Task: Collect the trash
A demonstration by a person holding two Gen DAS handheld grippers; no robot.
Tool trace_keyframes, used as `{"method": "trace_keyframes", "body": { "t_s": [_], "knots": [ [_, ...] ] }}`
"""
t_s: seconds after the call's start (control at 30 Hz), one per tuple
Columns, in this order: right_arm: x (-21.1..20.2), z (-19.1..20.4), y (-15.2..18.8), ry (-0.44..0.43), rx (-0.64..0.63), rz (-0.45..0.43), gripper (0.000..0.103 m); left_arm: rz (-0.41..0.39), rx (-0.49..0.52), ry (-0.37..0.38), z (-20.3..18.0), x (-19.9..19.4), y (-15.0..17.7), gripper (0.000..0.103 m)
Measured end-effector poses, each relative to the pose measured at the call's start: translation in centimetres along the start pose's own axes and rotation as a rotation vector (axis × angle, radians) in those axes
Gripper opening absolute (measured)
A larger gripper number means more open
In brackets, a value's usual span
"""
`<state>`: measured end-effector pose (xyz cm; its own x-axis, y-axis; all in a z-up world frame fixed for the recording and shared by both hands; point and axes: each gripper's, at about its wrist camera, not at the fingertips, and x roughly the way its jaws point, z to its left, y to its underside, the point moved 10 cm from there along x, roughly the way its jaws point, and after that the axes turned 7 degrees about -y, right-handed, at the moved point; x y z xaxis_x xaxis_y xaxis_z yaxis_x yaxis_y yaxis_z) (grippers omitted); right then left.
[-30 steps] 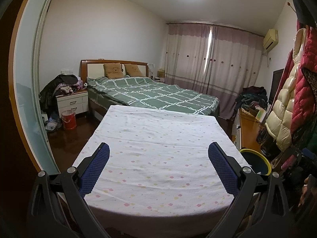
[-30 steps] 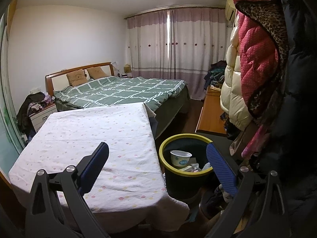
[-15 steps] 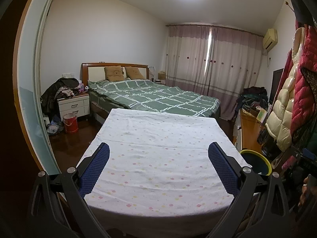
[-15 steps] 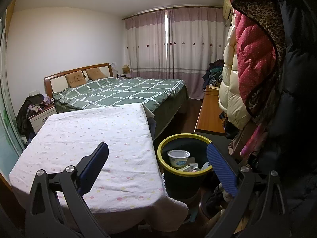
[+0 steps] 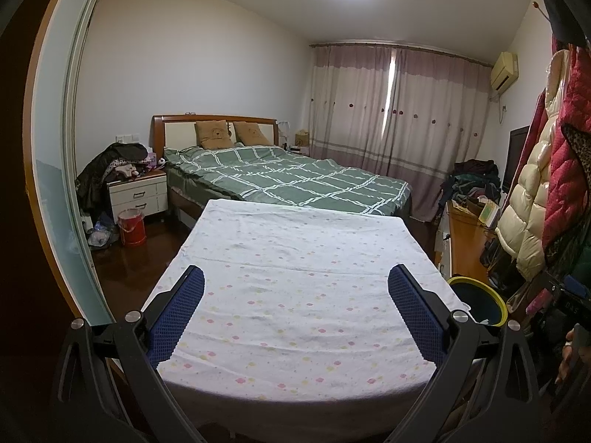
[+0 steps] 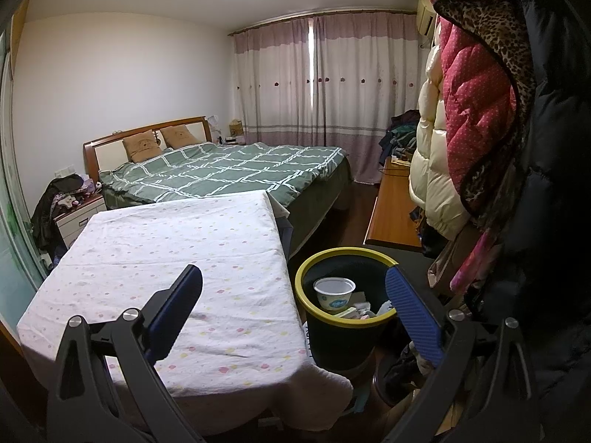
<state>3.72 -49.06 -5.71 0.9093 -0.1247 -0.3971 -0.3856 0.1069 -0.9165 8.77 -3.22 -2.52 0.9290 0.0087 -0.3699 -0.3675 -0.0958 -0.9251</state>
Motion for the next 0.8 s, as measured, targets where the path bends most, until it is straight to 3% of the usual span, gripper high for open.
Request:
{"method": "trace_keyframes", "body": {
  "t_s": [0.8],
  "knots": [
    [0.09,0.14,0.05,-0.002,0.000,0.002,0.095,0.006,0.003,0.001,-0.37,0.24,0.36,0.098]
  ]
}}
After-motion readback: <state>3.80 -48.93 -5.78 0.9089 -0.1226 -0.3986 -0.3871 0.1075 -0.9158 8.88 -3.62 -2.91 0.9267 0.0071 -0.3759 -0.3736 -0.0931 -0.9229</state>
